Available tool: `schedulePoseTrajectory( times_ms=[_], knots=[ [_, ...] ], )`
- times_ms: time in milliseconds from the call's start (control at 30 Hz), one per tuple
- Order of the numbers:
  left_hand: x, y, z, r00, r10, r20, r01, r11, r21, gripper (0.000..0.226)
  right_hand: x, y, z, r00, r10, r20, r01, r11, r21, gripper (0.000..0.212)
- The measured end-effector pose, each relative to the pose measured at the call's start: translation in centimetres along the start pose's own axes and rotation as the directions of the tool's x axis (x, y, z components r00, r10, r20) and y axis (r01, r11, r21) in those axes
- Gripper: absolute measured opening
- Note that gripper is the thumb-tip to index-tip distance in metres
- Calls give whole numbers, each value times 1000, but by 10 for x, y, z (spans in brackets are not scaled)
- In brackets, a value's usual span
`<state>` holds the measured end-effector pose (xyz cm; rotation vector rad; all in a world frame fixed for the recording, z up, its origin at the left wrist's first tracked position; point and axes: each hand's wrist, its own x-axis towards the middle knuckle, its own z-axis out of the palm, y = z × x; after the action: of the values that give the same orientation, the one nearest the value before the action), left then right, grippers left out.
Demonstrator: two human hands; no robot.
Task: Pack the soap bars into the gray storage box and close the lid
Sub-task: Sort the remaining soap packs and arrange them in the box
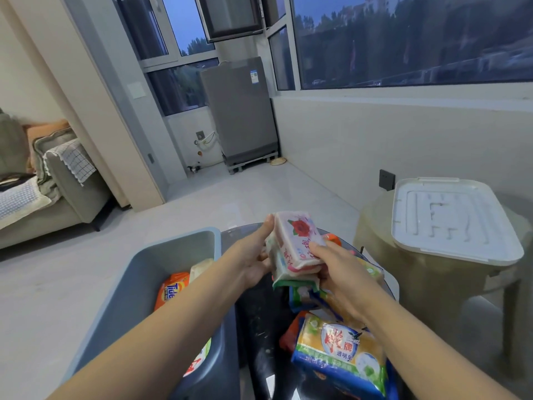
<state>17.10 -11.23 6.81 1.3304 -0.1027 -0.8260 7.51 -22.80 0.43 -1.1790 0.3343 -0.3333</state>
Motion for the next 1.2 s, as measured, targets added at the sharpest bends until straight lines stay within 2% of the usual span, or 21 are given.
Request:
schedulePoseTrajectory(
  times_ms=[100, 167, 267, 433, 567, 667, 767, 933, 1000, 1200],
  knots=[
    [-9, 1, 1, 998, 56, 3, -56, 995, 82, 52, -1, 0, 6, 999, -7, 36, 4, 998, 63, 30],
    [-15, 3, 1, 998, 66, 10, -66, 991, 115, 59, -2, 1, 12, 998, -33, 60, 29, 997, 69, 28],
    [-24, 5, -4, 996, 82, 34, -85, 988, 126, 45, -4, 1, 24, 991, -93, 100, 84, 993, 88, 26],
    [-36, 8, -20, 984, 154, 86, -167, 968, 185, 15, -10, -9, 50, 959, -162, 233, 137, 983, 120, 37],
    [-49, 22, -40, 966, 255, 53, -259, 928, 266, 23, -12, -13, 71, 921, -187, 343, 164, 982, 96, 39],
    [-60, 31, -57, 961, 277, -9, -260, 909, 326, 36, -10, -13, 94, 902, -191, 389, 179, 982, 65, 46],
    [-70, 39, -76, 961, 271, -61, -237, 915, 326, 47, -9, -8, 117, 873, -179, 454, 197, 980, 6, 51],
    [-74, 47, -107, 977, 208, -45, -190, 948, 256, 37, -6, 1, 139, 837, -145, 528, 218, 973, -79, 56],
    [-70, 47, -116, 984, 172, -57, -158, 968, 194, 30, -8, 4, 143, 849, -117, 515, 224, 963, -151, 51],
    [-51, 45, -138, 990, 24, -143, -15, 998, 63, 37, -17, 11, 144, 893, -128, 431, 316, 860, -399, 33]
  ],
)
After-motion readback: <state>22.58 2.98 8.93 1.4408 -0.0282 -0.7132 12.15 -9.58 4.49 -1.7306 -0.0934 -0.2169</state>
